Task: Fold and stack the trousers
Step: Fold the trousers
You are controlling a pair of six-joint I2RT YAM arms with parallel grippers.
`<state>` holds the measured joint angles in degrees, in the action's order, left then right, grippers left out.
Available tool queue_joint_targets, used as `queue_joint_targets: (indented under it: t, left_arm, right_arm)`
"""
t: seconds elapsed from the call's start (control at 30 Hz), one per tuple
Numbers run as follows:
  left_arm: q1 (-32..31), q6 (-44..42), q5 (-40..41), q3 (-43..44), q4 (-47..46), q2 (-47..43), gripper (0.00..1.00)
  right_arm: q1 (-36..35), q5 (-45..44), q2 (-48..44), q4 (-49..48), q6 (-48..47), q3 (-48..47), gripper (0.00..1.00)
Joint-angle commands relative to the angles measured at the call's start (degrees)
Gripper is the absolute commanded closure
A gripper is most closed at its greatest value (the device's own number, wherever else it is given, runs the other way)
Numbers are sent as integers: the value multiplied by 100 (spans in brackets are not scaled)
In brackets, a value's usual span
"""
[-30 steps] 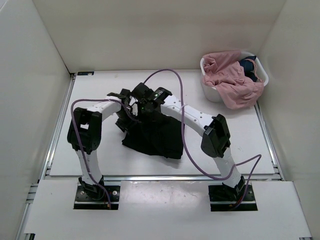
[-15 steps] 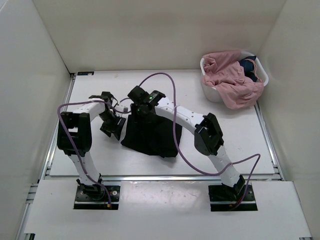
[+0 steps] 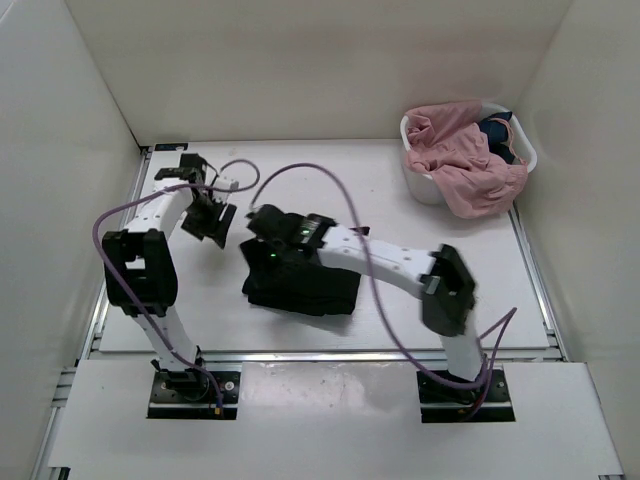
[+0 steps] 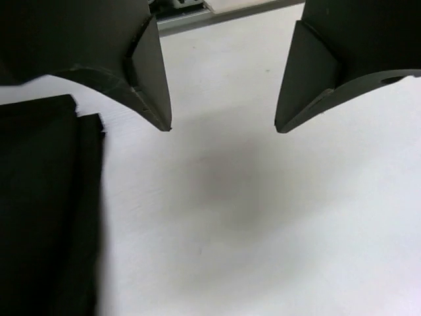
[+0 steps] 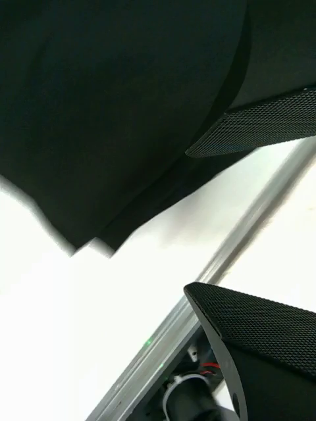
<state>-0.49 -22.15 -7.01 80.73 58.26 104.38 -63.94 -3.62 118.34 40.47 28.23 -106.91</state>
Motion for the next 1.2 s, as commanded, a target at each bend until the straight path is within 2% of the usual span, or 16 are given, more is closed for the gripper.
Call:
queue_joint_targets:
  t: [0.0,0.07,0.13,0.2,0.33,0.37,0.47,0.5,0.53,0.57,0.7,0.87,0.93,1.0,1.03,1.17]
  left_arm:
    - [-363,-167,-116,645,325,-734,24]
    - [-592,-167,-529,768,597,-735,22]
    - [-759,-80,-583,682,599,-735,20]
    - [-979,35,-512,558,538,-621,19]
    - [-1435,106,-907,357,214,-568,19]
    - [-1680,106,-908,286,108,-629,19]
    - [-2076,106,-960,-135,-217,-682,19]
    - [-2156,106,-961,-397,-279,-621,19]
    - [-2218,106,-874,-539,-341,-620,19]
    - [-2218,106,-821,-689,-411,-568,19]
    - [-2289,167,-609,-1277,-701,-445,19]
    - [-2289,167,-609,-1393,-763,-392,20]
    - [-2289,167,-609,-1393,-763,-392,20]
    - [-2289,167,-609,-1324,-632,-593,20]
    - [-2289,167,-609,-1323,-562,-655,20]
    - [-2289,167,-662,-1059,-271,-980,20]
  right_arm:
    - [390,-1253,-1479,-338,480,1030,18]
    - [558,-1788,-1989,-49,1200,1626,16]
    - [812,-1844,-2410,49,1605,2111,12]
    - [1075,-1443,-2605,-301,1660,2806,9]
    - [1401,-1299,-2667,-697,1721,3281,9]
    - [1454,-1360,-2589,-776,1652,3352,13]
    - [1813,-1168,-2220,-962,1755,3624,46]
    - [1893,-1072,-1984,-910,1817,3677,78]
    - [1946,-1071,-1878,-857,1905,3765,89]
    - [2017,-1071,-1789,-856,1906,3766,93]
    - [2017,-1132,-1578,-856,1756,3845,93]
    - [2017,-1132,-1578,-857,1572,3897,91]
    - [1956,-1132,-1770,-621,1379,3687,81]
    - [1729,-1474,-1981,-444,1238,3477,75]
    - [1640,-1649,-2226,-226,1177,3415,65]
    - [1455,-1994,-2877,102,1316,3335,43]
